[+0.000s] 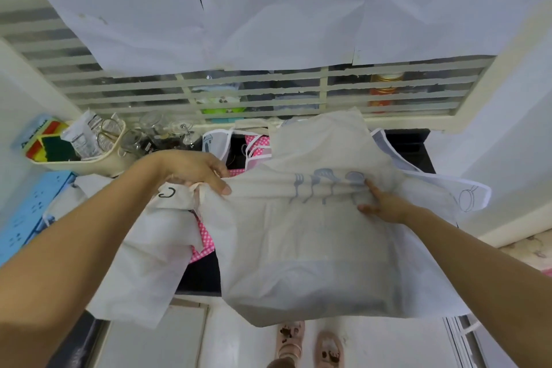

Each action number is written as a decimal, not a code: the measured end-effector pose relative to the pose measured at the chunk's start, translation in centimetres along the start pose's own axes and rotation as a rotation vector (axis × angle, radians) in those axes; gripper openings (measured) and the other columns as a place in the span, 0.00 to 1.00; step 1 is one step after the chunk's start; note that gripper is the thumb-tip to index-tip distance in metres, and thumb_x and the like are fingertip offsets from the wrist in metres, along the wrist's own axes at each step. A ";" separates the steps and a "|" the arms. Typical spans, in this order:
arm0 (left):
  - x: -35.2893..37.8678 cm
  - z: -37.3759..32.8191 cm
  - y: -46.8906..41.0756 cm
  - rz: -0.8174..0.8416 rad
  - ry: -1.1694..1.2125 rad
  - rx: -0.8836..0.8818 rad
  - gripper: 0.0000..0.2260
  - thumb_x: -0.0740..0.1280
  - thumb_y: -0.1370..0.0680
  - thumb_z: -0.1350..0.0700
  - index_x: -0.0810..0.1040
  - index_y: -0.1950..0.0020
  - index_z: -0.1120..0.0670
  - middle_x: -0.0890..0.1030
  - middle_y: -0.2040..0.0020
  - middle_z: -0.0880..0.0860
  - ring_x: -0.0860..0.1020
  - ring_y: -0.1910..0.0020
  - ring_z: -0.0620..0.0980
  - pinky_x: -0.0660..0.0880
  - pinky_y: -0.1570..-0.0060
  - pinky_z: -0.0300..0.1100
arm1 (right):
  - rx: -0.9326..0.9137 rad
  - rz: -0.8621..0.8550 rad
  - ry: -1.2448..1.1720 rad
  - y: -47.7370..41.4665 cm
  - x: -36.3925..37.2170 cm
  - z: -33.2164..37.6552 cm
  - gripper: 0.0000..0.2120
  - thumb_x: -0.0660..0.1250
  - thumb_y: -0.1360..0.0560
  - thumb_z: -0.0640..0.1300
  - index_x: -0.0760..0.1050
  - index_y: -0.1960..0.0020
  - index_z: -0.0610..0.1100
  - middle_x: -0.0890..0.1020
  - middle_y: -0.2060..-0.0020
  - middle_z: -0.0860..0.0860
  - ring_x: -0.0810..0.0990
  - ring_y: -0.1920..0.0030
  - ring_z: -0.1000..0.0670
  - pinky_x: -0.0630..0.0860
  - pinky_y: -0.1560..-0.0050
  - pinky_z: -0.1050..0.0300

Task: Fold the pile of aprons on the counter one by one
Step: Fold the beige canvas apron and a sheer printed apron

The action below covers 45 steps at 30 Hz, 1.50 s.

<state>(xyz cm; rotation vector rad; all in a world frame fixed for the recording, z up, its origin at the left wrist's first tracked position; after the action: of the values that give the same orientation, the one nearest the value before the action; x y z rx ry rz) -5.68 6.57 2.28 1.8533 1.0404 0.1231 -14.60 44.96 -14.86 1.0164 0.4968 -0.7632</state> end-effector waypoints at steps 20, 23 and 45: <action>22.5 3.3 -13.0 -0.422 -0.462 -0.138 0.48 0.64 0.28 0.33 0.34 0.23 0.47 0.30 0.24 0.54 0.32 0.25 0.61 0.41 0.34 0.72 | -0.100 -0.090 0.061 -1.0 1.2 1.2 0.47 0.72 0.28 0.52 0.43 0.22 0.48 0.63 0.27 0.42 0.68 0.32 0.38 0.67 0.34 0.46; 22.6 4.6 -14.3 -0.419 -0.416 -0.120 0.51 0.62 0.31 0.27 0.30 0.24 0.44 0.26 0.26 0.52 0.27 0.27 0.58 0.38 0.35 0.73 | -0.184 -0.293 0.031 1.3 2.1 2.0 0.31 0.67 0.25 0.42 0.59 0.25 0.43 0.70 0.32 0.41 0.73 0.36 0.39 0.69 0.39 0.51; 18.8 4.9 -15.0 -0.786 -0.359 -0.117 0.46 0.70 0.28 0.38 0.47 0.21 0.53 0.43 0.21 0.58 0.43 0.23 0.60 0.43 0.31 0.68 | 0.459 -0.127 -0.954 15.8 16.9 -13.1 0.45 0.78 0.33 0.47 0.57 0.24 0.44 0.67 0.30 0.43 0.69 0.32 0.42 0.68 0.33 0.46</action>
<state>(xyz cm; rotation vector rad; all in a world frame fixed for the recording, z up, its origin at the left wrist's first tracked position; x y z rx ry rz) -0.44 18.83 -18.31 1.1911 1.3812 -0.5778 8.02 55.96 -23.43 0.9092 -0.4635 -1.3971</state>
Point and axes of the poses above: each hand's wrist, its own y-axis away from the middle knuckle, its own x-axis out of the palm, z = x × y, the point moved 3 cm from there along -y, towards the middle knuckle
